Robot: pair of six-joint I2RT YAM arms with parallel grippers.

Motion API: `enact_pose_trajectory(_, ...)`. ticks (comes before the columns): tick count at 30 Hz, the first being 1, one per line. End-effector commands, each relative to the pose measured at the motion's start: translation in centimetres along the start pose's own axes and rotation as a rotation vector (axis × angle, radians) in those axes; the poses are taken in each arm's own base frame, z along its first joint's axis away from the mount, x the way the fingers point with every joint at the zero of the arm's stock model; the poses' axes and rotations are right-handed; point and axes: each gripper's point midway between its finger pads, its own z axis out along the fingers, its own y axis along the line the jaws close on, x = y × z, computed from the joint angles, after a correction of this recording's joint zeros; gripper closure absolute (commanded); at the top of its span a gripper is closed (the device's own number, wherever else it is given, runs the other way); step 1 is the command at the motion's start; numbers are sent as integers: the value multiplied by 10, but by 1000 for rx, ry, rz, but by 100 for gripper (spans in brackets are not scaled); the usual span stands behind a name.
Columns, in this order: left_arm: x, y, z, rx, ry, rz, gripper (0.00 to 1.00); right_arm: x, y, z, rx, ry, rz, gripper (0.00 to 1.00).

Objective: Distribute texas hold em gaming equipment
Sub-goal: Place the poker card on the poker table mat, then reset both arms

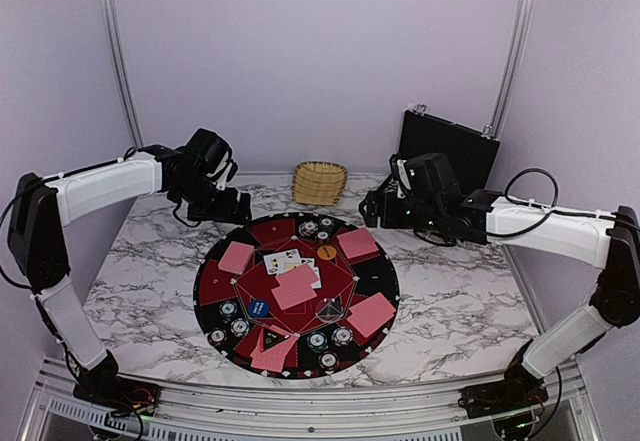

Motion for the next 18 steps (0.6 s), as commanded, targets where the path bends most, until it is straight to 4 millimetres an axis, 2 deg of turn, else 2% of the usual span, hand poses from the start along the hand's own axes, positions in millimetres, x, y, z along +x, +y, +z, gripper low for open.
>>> enact_pose_trajectory(1, -26, -8, -38, 66, -166, 2, 1, -37, -22, -28, 91, -147, 65, 3)
enact_pose_trajectory(4, -36, -11, -61, 99, -260, 2, 1, -51, -37, -48, 142, -245, 91, 2)
enact_pose_trajectory(9, -40, -9, -90, 129, -397, -4, 1, -65, -62, -82, 216, -391, 121, 2)
enact_pose_trajectory(14, -34, -3, -114, 142, -510, -16, 1, -73, -66, -111, 212, -449, 95, 2)
enact_pose_trajectory(18, -31, 1, -134, 160, -596, -32, 1, -76, -66, -119, 216, -452, 70, 2)
